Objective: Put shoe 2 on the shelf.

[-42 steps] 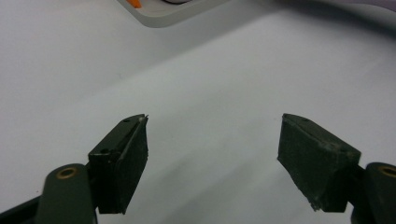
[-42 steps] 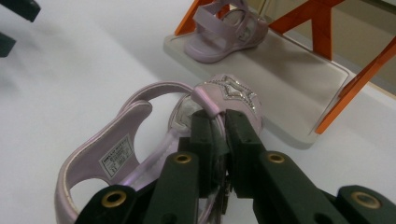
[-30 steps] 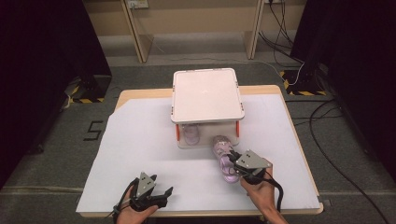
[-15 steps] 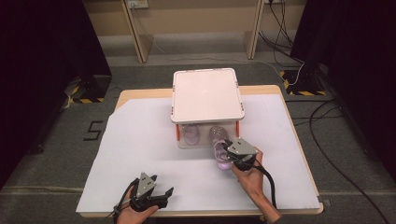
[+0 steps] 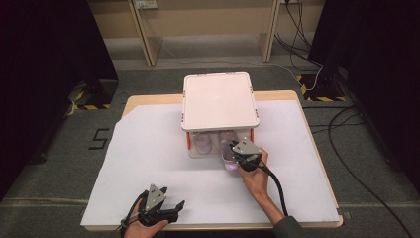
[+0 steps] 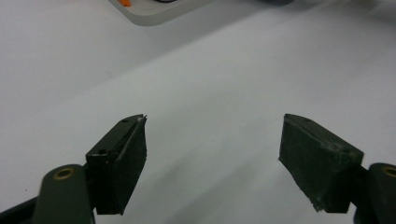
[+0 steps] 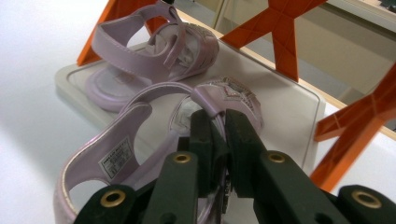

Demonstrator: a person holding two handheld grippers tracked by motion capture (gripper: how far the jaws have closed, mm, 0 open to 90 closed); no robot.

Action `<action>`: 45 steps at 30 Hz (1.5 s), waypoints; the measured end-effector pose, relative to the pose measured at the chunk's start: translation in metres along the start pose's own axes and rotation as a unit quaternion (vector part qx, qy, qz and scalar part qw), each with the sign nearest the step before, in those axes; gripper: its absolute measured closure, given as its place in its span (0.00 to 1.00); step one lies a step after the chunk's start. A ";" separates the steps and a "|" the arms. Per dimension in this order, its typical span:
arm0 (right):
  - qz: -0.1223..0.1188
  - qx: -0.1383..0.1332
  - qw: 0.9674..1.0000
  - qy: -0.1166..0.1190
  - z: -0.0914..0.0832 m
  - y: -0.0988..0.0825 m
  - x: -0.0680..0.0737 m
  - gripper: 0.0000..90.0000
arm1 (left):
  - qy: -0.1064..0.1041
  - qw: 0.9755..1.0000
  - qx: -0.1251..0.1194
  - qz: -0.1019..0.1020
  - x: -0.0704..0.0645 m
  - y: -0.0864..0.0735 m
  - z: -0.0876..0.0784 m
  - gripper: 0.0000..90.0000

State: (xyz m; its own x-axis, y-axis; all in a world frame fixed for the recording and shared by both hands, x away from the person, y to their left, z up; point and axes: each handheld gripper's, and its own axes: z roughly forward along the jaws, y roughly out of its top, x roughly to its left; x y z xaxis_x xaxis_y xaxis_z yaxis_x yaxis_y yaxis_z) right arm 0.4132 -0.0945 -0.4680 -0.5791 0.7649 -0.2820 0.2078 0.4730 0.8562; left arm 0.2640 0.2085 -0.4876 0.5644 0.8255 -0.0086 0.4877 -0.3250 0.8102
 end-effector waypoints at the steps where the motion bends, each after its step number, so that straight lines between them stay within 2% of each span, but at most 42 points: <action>1: -0.003 0.001 1.000 -0.001 0.002 0.001 0.000 0.91 | 0.000 1.000 0.000 0.000 0.000 0.000 0.000 0.25; 5: -0.005 0.003 1.000 -0.006 0.010 0.004 0.002 0.91 | 0.002 1.000 -0.001 -0.003 0.002 -0.001 -0.001 0.25; 9: 0.008 0.001 1.000 -0.010 0.015 0.005 0.001 0.91 | 0.003 1.000 0.001 -0.003 0.002 -0.002 -0.001 0.25; 11: 0.001 0.002 1.000 -0.022 0.017 0.006 0.001 0.91 | 0.003 1.000 0.001 -0.003 0.001 -0.003 -0.002 0.25; 14: 0.019 0.000 1.000 -0.021 0.022 0.007 -0.001 0.91 | 0.002 1.000 0.003 -0.001 0.001 -0.003 -0.001 0.25; 17: 0.015 0.002 1.000 -0.025 0.024 0.008 -0.002 0.90 | 0.002 1.000 0.002 -0.001 0.001 -0.003 -0.001 0.25; 24: 0.030 -0.005 0.999 -0.024 0.018 0.011 -0.003 0.73 | 0.000 1.000 -0.001 -0.001 0.000 -0.003 -0.001 0.25; 25: 0.025 -0.009 0.999 -0.025 0.016 0.013 -0.003 0.72 | 0.000 1.000 -0.001 0.000 0.000 -0.003 -0.001 0.25; 27: 0.036 -0.015 0.999 -0.018 0.010 0.015 -0.003 0.67 | 0.001 1.000 -0.001 0.001 0.000 -0.003 -0.001 0.25; 32: 0.033 -0.022 0.999 0.011 -0.009 0.017 0.000 0.56 | 0.004 1.000 0.003 0.001 0.001 -0.003 -0.001 0.25; 36: 0.058 -0.017 0.997 0.042 -0.025 0.014 0.004 0.45 | 0.003 1.000 0.002 0.002 0.000 -0.003 -0.001 0.25; 38: 0.062 -0.019 0.997 0.051 -0.031 0.011 0.005 0.43 | 0.003 1.000 0.002 0.002 0.000 -0.003 -0.001 0.25; 40: 0.061 -0.011 0.996 0.066 -0.037 0.007 0.008 0.42 | 0.002 1.000 0.002 0.002 0.000 -0.003 0.000 0.25; 42: 0.056 0.002 0.996 0.072 -0.041 0.002 0.010 0.40 | 0.003 1.000 0.002 0.003 0.000 -0.003 0.000 0.25; 45: 0.051 0.015 0.996 0.068 -0.044 -0.006 0.011 0.38 | 0.003 1.000 0.001 0.003 0.000 -0.003 -0.001 0.25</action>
State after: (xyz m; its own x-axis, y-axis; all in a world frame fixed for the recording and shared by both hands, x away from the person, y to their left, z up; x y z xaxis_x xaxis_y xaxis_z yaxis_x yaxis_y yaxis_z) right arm 0.3710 -0.1086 -0.4567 -0.6539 0.7452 -0.1310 0.2937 0.4096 0.8637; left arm 0.2620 0.2095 -0.4894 0.5640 0.8258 0.0003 0.4852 -0.3316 0.8091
